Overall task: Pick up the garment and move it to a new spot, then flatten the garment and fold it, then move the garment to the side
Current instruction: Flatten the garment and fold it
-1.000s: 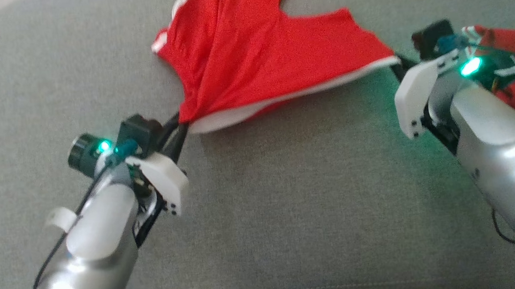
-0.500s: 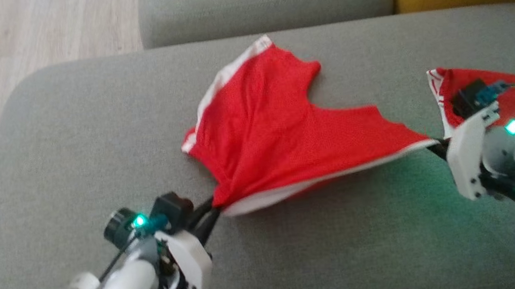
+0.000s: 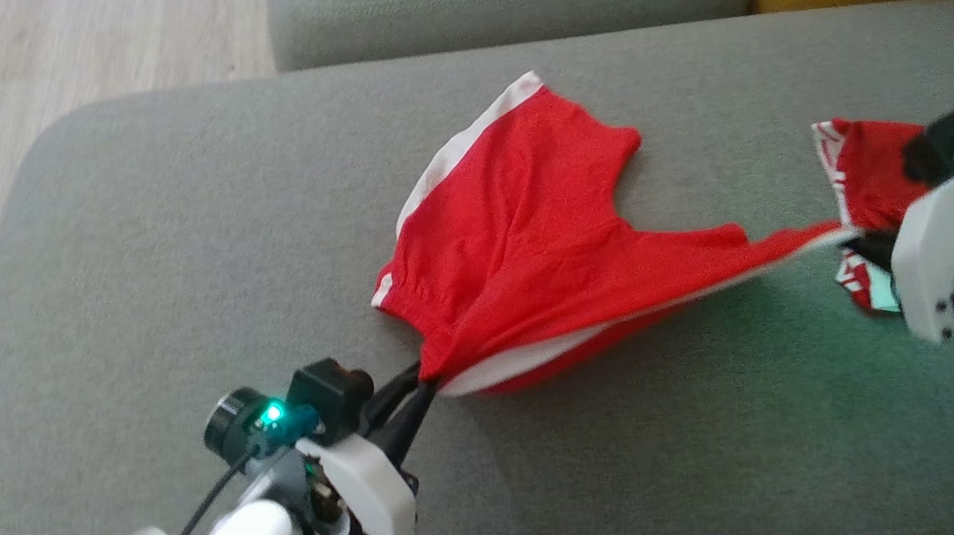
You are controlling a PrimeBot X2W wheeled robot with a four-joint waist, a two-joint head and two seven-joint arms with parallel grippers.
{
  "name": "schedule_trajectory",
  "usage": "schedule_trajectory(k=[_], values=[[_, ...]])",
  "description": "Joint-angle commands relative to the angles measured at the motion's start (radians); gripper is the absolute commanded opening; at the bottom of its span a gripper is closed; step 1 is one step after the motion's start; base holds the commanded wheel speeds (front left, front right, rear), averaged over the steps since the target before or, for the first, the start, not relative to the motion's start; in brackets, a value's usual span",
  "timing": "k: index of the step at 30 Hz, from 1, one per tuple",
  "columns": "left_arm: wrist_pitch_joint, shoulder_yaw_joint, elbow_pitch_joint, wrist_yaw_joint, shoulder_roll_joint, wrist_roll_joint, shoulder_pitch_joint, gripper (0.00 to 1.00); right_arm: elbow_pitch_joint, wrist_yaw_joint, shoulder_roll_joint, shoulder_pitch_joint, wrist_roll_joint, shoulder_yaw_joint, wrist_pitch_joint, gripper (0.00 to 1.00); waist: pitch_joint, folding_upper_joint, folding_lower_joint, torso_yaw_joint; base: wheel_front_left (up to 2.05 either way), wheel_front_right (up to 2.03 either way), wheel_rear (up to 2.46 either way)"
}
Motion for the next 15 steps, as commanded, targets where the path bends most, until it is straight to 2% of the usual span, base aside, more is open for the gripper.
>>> schedule_trajectory(k=[1,8,15], values=[[0.004,0.065,-0.039,0.013,0.030,-0.008,-0.075,0.00,-0.017,0.002,-0.031,-0.055,-0.025,-0.042,-0.016,0.00,0.031,-0.0001,0.0000,0.028,0.00,0.00,0.00],[-0.003,0.086,-0.048,0.015,0.009,-0.014,-0.140,0.00,0.006,0.002,0.007,-0.167,-0.101,-0.107,-0.013,0.00,0.105,-0.0001,0.0000,0.092,0.00,0.00,0.00],[-0.023,0.096,-0.009,0.000,-0.026,-0.018,-0.219,0.00,0.055,0.002,0.050,-0.305,-0.162,-0.124,0.008,0.00,0.182,-0.0001,0.0000,0.157,0.00,0.00,0.00]])
